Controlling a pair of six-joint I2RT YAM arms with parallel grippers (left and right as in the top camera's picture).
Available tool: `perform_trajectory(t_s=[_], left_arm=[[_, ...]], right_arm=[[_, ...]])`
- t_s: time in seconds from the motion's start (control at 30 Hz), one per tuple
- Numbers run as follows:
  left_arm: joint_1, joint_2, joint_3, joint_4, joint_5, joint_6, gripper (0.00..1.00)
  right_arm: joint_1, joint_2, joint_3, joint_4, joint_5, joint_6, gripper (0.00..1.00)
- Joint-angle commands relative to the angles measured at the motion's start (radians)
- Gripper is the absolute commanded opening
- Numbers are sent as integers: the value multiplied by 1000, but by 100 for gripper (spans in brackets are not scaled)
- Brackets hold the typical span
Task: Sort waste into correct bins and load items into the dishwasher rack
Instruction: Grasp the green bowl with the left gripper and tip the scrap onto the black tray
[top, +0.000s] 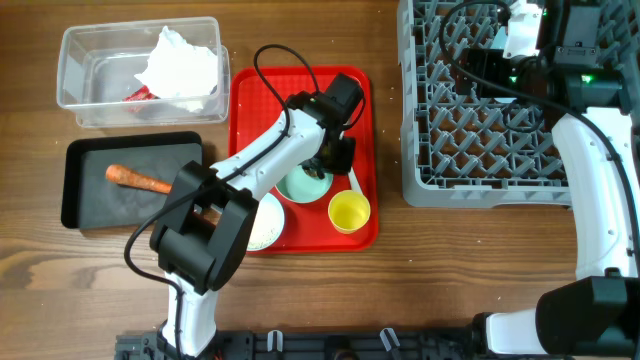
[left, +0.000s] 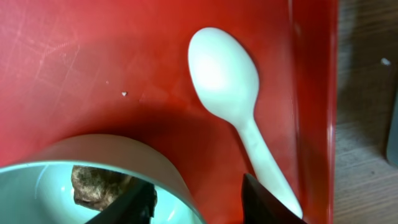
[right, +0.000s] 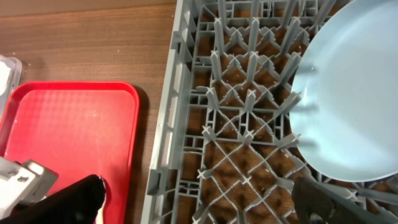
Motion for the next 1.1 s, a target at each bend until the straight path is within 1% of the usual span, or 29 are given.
perform_trajectory(t_s=[0.0, 0.07, 0.1, 0.13, 0.17, 0.27, 0.33, 0.4, 0.47, 0.57, 0.67, 0.73, 0.8, 0.83, 1.0, 1.03, 1.07], left_arm=[[-4, 11, -9, 26, 0, -9, 30], [-3, 11, -9, 30, -61, -10, 11], [-3, 11, -9, 29, -90, -10, 6], [-2, 11, -9, 30, -119, -10, 4], [3, 10, -8, 31, -141, -9, 4], [32, -8, 1, 19, -142, -18, 4], [67, -42, 51, -37, -138, -32, 4], [98, -112, 118, -111, -138, -32, 4], [116, -172, 142, -138, -129, -32, 4], [171, -302, 146, -171, -60, -32, 4], [296, -411, 146, -286, -17, -32, 4], [390, -431, 146, -349, -10, -31, 4], [517, -432, 141, -397, 41, -16, 4], [574, -432, 134, -402, 95, 28, 4], [906, -414, 61, -391, 476, 270, 4], [967, -401, 32, -378, 577, 319, 4], [1004, -391, 9, -371, 642, 353, 4]], right_arm=[[1, 14, 1, 0, 13, -13, 100], [1, 14, 1, 0, 13, -13, 100], [1, 14, 1, 0, 13, -13, 100], [1, 14, 1, 0, 13, -13, 100], [1, 14, 1, 0, 13, -13, 100], [1, 14, 1, 0, 13, -13, 100], [1, 14, 1, 0, 13, -13, 100], [1, 14, 1, 0, 13, -13, 100], [1, 14, 1, 0, 13, -13, 100], [1, 14, 1, 0, 13, -13, 100], [1, 14, 1, 4, 13, -13, 100], [1, 14, 1, 4, 13, -13, 100], [1, 14, 1, 4, 13, -13, 100], [1, 14, 1, 4, 13, -13, 100], [1, 14, 1, 4, 13, -13, 100], [1, 14, 1, 3, 13, -11, 100], [1, 14, 1, 3, 13, -11, 100]])
